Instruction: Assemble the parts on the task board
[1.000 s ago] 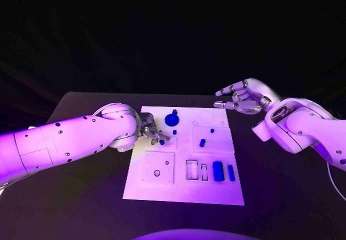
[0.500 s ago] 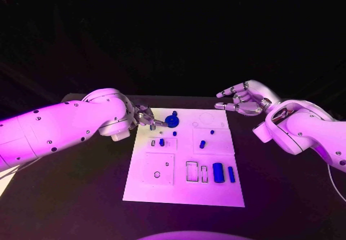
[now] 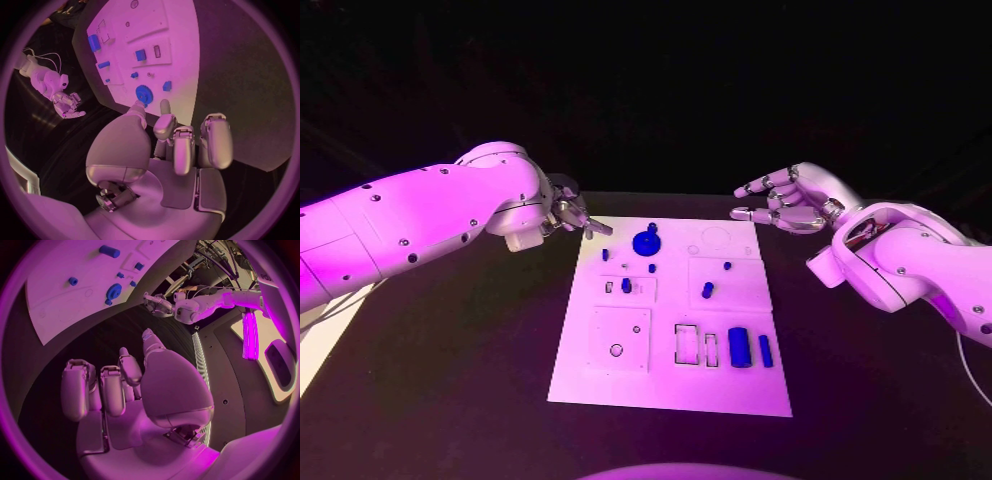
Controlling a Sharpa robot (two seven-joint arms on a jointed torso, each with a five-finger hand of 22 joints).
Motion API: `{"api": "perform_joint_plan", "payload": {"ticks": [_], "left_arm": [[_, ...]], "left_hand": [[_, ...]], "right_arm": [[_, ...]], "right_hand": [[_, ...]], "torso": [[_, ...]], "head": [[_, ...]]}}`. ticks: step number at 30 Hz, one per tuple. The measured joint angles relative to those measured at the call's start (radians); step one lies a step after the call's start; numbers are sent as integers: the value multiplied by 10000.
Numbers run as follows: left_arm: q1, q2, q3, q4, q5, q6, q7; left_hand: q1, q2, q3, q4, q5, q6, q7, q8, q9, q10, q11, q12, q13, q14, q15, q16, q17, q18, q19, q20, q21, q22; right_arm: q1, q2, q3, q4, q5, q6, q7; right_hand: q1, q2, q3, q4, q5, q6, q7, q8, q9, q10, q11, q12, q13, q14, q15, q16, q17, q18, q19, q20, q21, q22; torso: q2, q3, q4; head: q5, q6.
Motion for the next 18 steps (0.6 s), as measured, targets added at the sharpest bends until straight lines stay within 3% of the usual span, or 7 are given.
{"api": "perform_joint_plan", "payload": {"ticks": [3, 9, 14, 18], "left_arm": [[5, 49, -110, -41, -9, 145, 0], [-31, 100, -335, 2, 50, 241, 5], [-154, 62, -420, 269, 234, 108, 29], [-231, 27, -455, 492, 407, -40, 55]], "left_hand": [[-48, 43, -87, 3, 0, 39, 33, -61, -132, 0, 0, 59, 29, 0, 0, 0, 0, -1, 0, 0, 0, 0], [-272, 477, -264, 11, 0, 237, 15, -177, -399, 103, 11, 196, 129, 0, 0, 0, -1, 0, 41, 41, 66, 0], [-214, 790, -275, -1, 0, 235, 14, -347, -628, 204, 23, 414, 295, -1, 0, 0, -1, -1, 167, 55, 209, 0], [-123, 880, -303, -29, 0, 270, 49, -405, -740, 254, 0, 488, 367, 0, -1, 0, -2, -2, 167, 55, 250, 0]], "right_arm": [[-1, 2, 0, -2, 2, 2, 0], [-3, 0, 0, -3, 6, 6, 0], [-10, -3, 0, -17, 8, 9, 0], [-19, -3, 0, -37, 10, 11, 0]], "right_hand": [[0, 0, 0, 0, 0, 0, 0, 0, 0, 0, 0, 0, 1, 0, 0, 0, 0, 0, 0, 0, 0, 0], [0, 0, 0, 0, 0, 0, 0, 0, 0, 0, 0, 0, 1, 0, 0, 0, -1, 1, 0, 0, 0, 0], [0, 0, 0, 0, 0, 0, 0, 0, 0, 0, 0, 0, 1, 0, 0, 0, -1, 0, 0, 0, 0, 1], [0, 0, 0, 0, 0, 0, 0, 0, 0, 0, 0, 0, 1, 0, 0, 0, -1, 1, 0, 0, 0, 1]], "torso": [[-2, -2, 1], [-3, -9, 4], [-4, -14, 5], [-5, -15, 12]], "head": [[3, 4], [-34, 10], [-58, 1], [-62, -7]]}}
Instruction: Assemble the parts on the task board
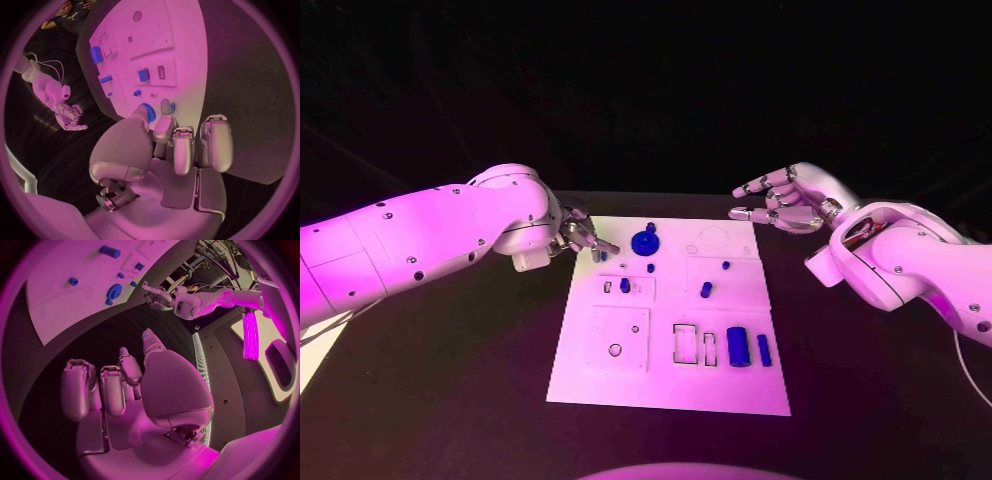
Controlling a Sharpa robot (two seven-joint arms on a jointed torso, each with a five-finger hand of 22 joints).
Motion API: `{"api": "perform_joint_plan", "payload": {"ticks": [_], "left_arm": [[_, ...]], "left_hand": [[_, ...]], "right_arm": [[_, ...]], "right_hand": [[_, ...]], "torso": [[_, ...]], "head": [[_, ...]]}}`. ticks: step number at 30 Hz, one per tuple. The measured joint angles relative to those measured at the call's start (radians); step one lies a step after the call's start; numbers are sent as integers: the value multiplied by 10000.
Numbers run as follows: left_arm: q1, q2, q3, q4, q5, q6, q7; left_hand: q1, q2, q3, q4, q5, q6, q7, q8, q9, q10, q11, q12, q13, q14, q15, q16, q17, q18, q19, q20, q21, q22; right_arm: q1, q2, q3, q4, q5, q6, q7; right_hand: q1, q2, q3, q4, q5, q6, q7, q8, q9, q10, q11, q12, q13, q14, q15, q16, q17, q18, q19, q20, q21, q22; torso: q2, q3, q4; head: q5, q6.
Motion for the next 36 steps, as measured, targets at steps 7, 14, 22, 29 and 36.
{"api": "perform_joint_plan", "payload": {"ticks": [7, 14, 22, 29, 36], "left_arm": [[-173, 7, -47, 159, 211, -88, 30], [-373, 127, -69, 256, 377, -155, 56], [-423, 225, -73, 293, 486, -208, 92], [-471, 270, -85, 292, 537, -210, 101], [-488, 299, -90, 293, 555, -203, 104]], "left_hand": [[17, 124, -27, 28, 55, 73, 6, -197, -220, 36, 36, 57, 89, -35, 35, 0, -1, -1, 0, 0, 0, 0], [40, 224, -62, 8, 56, 95, 25, -289, -344, 36, 36, 116, 144, -35, 34, 0, -1, 0, 0, 0, 0, 0], [79, 342, -111, 1, 155, 127, 56, -612, -714, 36, 36, 116, 102, -34, 105, 0, -1, 0, 36, 36, 0, 0], [117, 380, -111, 2, 157, 144, 74, -659, -791, 36, 36, 116, 102, -34, 105, 0, -2, -1, 35, 36, -1, 0], [117, 380, -111, 2, 157, 143, 73, -659, -791, 36, 35, 116, 102, -34, 104, 0, -2, 1, 35, 36, -1, 0]], "right_arm": [[-10, 10, 0, -15, 2, 5, -1], [-24, 20, 0, -25, 3, 12, -1], [-36, 29, -1, -30, 5, 19, -2], [-38, 31, -1, -30, 5, 24, -2], [-39, 32, -1, -29, 6, 28, -3]], "right_hand": [[0, 0, 0, 0, 0, 0, 0, 0, 0, 0, 0, 0, 1, 0, 0, 0, 0, 0, 0, 0, 0, 0], [0, 0, -28, 28, 0, 0, 0, 0, 0, 0, 0, 0, 1, 0, 0, 0, 7, 0, 0, 0, 0, 9], [0, 0, -28, 28, 0, 0, 0, 0, 0, 0, 0, 0, 1, 0, 0, 0, 7, 0, 0, 0, 0, 8], [0, 0, -28, 28, 0, 0, 0, 0, 0, 0, 0, 0, 2, 0, 0, 0, 6, 0, 0, 0, 0, 8], [0, 0, -28, 28, 0, 0, 0, 0, 0, 0, 0, 0, 2, 0, 0, 0, 5, 0, 0, 0, 0, 8]], "torso": [[-1, 0, 3], [4, -1, -8], [3, 7, -13], [2, 13, -10], [-2, 13, -11]], "head": [[12, -30], [2, -51], [12, -76], [9, -91], [5, -104]]}}
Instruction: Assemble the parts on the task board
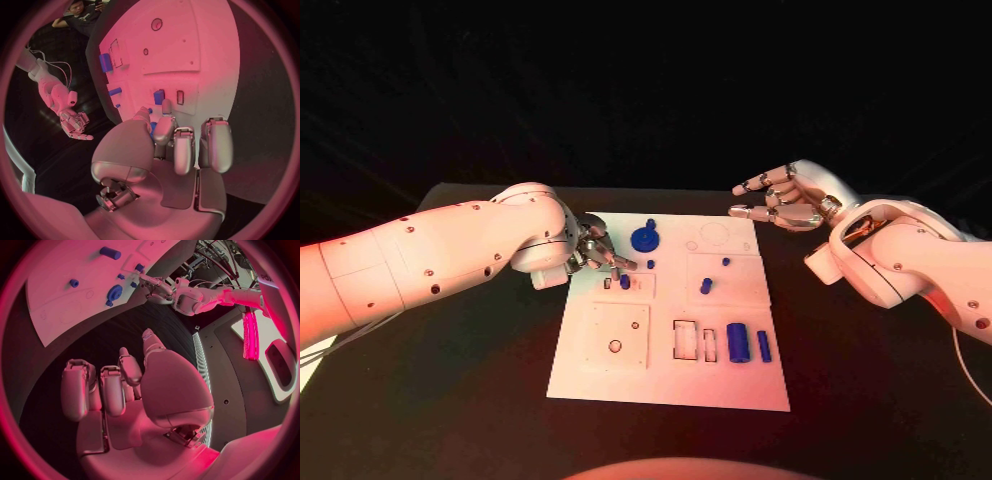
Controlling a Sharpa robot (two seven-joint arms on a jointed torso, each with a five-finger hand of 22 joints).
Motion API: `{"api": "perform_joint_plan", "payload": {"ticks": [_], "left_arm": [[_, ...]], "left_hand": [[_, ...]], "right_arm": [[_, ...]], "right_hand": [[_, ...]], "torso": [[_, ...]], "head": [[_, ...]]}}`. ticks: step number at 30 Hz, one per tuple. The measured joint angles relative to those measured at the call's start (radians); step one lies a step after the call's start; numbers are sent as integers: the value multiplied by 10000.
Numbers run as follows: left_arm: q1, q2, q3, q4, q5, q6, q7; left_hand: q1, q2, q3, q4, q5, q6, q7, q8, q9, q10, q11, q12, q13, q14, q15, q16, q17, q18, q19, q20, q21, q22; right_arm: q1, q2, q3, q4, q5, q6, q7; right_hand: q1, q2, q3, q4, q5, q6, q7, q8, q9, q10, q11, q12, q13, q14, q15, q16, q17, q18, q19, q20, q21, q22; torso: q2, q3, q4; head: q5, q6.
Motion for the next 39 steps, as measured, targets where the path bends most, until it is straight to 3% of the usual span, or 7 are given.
{"api": "perform_joint_plan", "payload": {"ticks": [32, 39], "left_arm": [[-27, -45, -29, 30, 370, -29, 12], [-16, -224, 49, 109, 361, -55, 12]], "left_hand": [[0, 0, 0, 0, -1, 108, 36, -40, -141, 36, 36, 0, -10, 0, -1, 0, 6, 0, -1, 0, 0, 0], [3, -3, -111, 0, -1, 322, 0, -39, -236, 36, 36, 0, 30, 0, -1, 0, 5, 0, -1, 0, 0, 0]], "right_arm": [[-4, 37, 0, -20, 2, 14, 0], [-22, 40, 0, -67, 3, 17, 0]], "right_hand": [[0, 0, 1, -1, 0, 0, 0, 0, 0, 0, 0, 0, 1, 0, 0, 0, -3, 0, 0, 0, 0, -1], [-19, 19, -17, -18, 42, 0, 0, 0, 0, 0, 0, 0, 12, 0, 0, 0, -4, 1, 0, 0, 0, -2]], "torso": [[0, 2, -10], [0, -7, -10]], "head": [[14, -25], [-25, 9]]}}
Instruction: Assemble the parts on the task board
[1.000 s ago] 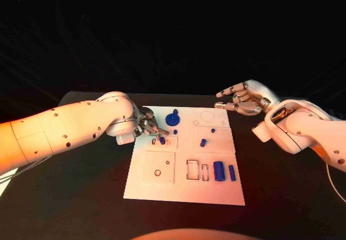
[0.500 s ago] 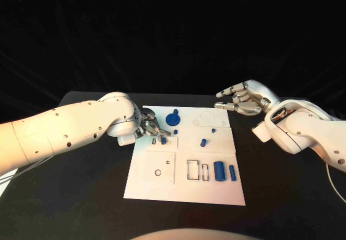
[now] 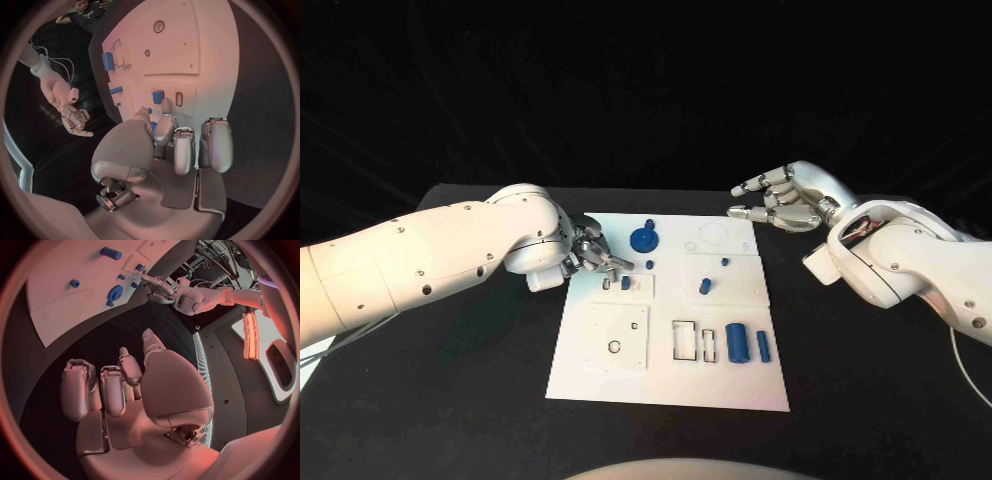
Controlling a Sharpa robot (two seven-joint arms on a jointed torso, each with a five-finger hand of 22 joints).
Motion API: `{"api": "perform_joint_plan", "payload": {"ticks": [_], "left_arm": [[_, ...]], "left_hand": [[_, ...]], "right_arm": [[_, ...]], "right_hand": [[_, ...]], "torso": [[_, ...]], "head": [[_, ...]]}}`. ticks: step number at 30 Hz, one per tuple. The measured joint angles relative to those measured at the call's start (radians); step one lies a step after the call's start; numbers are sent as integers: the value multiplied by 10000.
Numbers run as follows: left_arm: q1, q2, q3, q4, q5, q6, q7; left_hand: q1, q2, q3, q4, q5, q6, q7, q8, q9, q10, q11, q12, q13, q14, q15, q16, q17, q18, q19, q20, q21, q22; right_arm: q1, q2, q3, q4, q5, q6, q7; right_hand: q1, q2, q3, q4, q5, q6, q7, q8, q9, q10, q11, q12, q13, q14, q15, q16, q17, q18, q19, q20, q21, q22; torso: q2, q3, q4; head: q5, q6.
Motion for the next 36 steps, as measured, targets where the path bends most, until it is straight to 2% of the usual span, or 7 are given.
{"api": "perform_joint_plan", "payload": {"ticks": [3, 6, 11, 14, 17, 26, 36], "left_arm": [[83, -47, 66, 52, -1, 4, 0], [312, -55, 140, -24, -8, 60, -2], [799, 102, 208, -722, -167, 454, -5], [1006, 374, 212, -1274, -424, 820, -6], [1135, 662, 217, -1756, -718, 1153, -6], [1230, 1199, 195, -2630, -1414, 1853, 3], [1175, 1755, 31, -3257, -1811, 2215, 12]], "left_hand": [[50, -50, -28, -28, 0, 35, -35, 0, -19, 0, 0, 0, 0, 0, 0, 0, 0, 0, 0, 0, 0, 0], [103, -103, -54, -2, 0, 35, -35, 0, -34, 0, 0, 0, -20, 0, 0, 0, -1, 0, 0, 0, 0, 0], [274, -196, -81, -29, 0, 34, -35, 1, -65, -94, 19, -117, -194, 0, 0, 0, -1, 0, -22, 22, -131, 0], [339, -261, -81, -29, 0, 34, -35, 1, -65, -128, 52, -178, -239, 0, 0, 0, -2, -1, -37, 37, -170, 0], [342, -264, -101, -9, 0, 34, -35, 52, -27, -165, 17, -178, -240, 0, 0, 0, -2, 0, -37, 37, -170, 0], [344, -336, -207, -13, 0, 88, -90, 331, 231, -165, 17, -178, -201, 0, -1, 0, -3, -1, -37, 37, -170, 0], [391, -395, -233, 14, 0, 88, -91, 488, 397, -200, -18, -178, -204, 0, 0, 0, -4, 0, -74, 0, -169, 0]], "right_arm": [[-2, 1, 0, -24, 0, 1, 0], [-4, 4, 0, -41, 0, 2, 0], [-6, 21, 0, -74, 1, 3, -4], [-8, 33, 0, -94, 1, 5, -6], [-8, 57, 0, -122, 1, 6, -8], [-11, 116, -1, -167, 1, 12, -9], [-19, 166, -2, -203, 2, 23, -9]], "right_hand": [[-13, 13, -10, -10, 0, 0, 0, 0, 0, 0, 0, 0, 3, 0, 0, 0, 0, 0, 0, 0, 0, 0], [-26, 26, -10, -10, -1, 0, 0, 0, 0, 0, 0, 0, 3, 0, 0, 0, -1, 0, 0, 0, 0, 0], [-26, 26, -10, -10, -1, 0, 0, 0, 0, 0, 0, 0, 2, 0, 0, 0, -1, 0, 0, 0, 0, 0], [-25, 25, -10, -10, -1, 0, 0, 0, 0, 0, 0, 0, 2, 0, 0, 0, -1, 0, 0, 0, 0, 0], [-23, 23, -10, -10, -2, 0, 0, 0, 0, 0, 0, 0, 1, 0, 0, 0, -1, -1, 0, 0, 0, 0], [-23, 23, -10, -10, -2, 0, 0, 0, 0, 0, 0, 0, 1, 0, 0, 0, -1, 0, 0, 0, 0, 0], [-22, 23, -10, -10, -3, 0, 0, 0, 0, 0, 0, 0, 0, 0, 0, 0, -2, 0, 0, 0, 0, 0]], "torso": [[0, -1, 7], [0, -1, 7], [0, 7, 6], [1, 7, 3], [2, 6, 3], [8, 1, 12], [15, -5, 1]], "head": [[-3, 1], [19, -11], [24, 14], [14, 47], [9, 58], [69, 85], [106, 98]]}}
